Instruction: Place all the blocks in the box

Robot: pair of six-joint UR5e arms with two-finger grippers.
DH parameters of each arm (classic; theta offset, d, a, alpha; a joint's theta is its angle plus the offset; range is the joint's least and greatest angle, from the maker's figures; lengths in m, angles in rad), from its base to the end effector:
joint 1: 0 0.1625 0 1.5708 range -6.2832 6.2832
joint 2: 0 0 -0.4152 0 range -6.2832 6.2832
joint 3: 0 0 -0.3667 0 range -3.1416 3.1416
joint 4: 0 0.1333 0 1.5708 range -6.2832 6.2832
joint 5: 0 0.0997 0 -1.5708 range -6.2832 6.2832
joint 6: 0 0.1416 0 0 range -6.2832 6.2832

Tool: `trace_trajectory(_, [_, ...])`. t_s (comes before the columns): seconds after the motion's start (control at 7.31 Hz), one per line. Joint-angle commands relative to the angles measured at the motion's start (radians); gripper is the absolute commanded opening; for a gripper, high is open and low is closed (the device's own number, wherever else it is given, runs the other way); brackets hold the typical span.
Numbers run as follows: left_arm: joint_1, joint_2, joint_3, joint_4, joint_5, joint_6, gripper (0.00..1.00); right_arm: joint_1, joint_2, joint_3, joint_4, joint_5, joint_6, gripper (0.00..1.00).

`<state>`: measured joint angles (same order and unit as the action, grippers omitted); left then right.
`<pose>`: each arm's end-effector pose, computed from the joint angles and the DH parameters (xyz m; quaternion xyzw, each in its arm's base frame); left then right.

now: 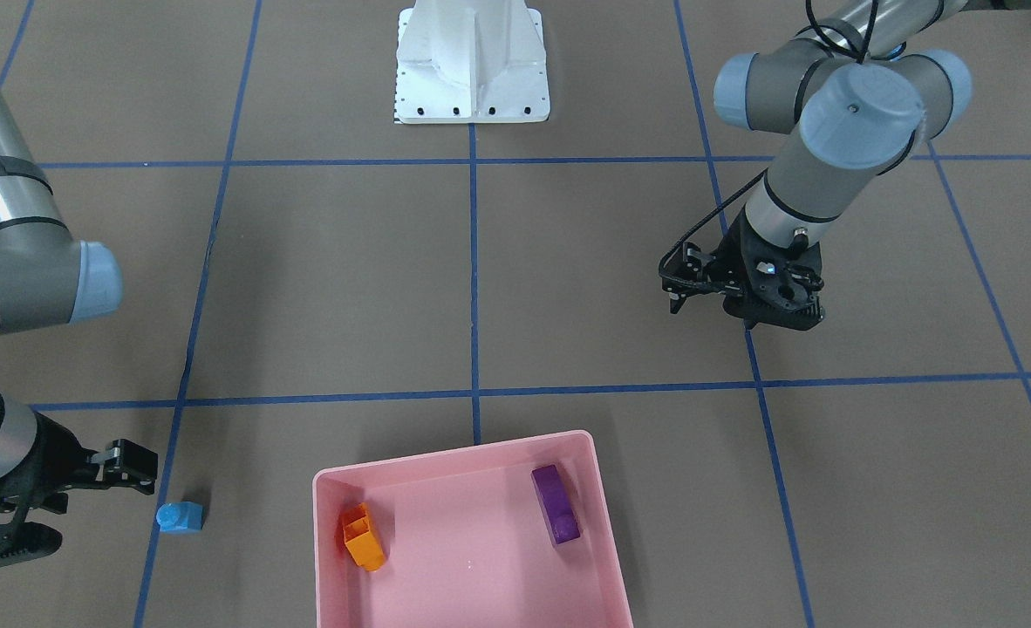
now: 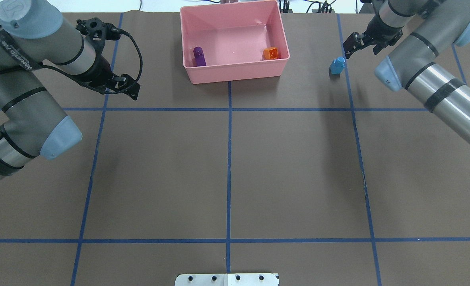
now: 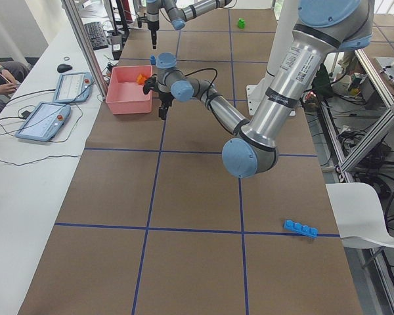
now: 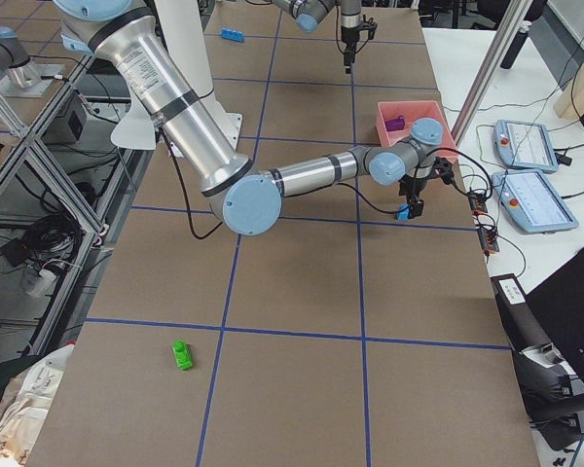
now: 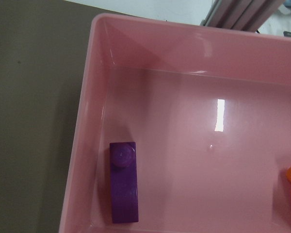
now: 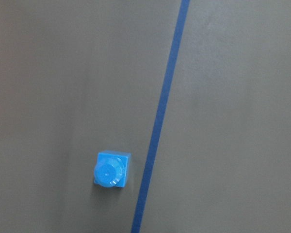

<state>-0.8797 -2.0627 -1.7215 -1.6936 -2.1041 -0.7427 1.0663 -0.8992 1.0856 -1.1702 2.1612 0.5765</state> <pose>0.3645 -0.5369 0.3276 0.1110 0.4210 0.0753 0.8971 -0.3230 -0.6977 0.4623 0.0940 -0.3812 -0.0512 0.9183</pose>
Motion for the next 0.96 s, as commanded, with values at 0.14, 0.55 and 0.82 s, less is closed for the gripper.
trace_trajectory(0.14, [0.004, 0.010, -0.010, 0.000, -0.001, -0.003, 1.00, -0.071, 0.055, -0.119, 0.115, -0.078, 0.091, 0.96])
trace_trajectory(0.55, [0.005, 0.010, -0.007, 0.000, -0.002, -0.004, 1.00, -0.086, 0.072, -0.148, 0.115, -0.096, 0.106, 0.01])
trace_trajectory(0.82, [0.007, 0.009, -0.003, -0.001, -0.002, -0.004, 1.00, -0.057, 0.083, -0.139, 0.113, -0.096, 0.108, 0.00])
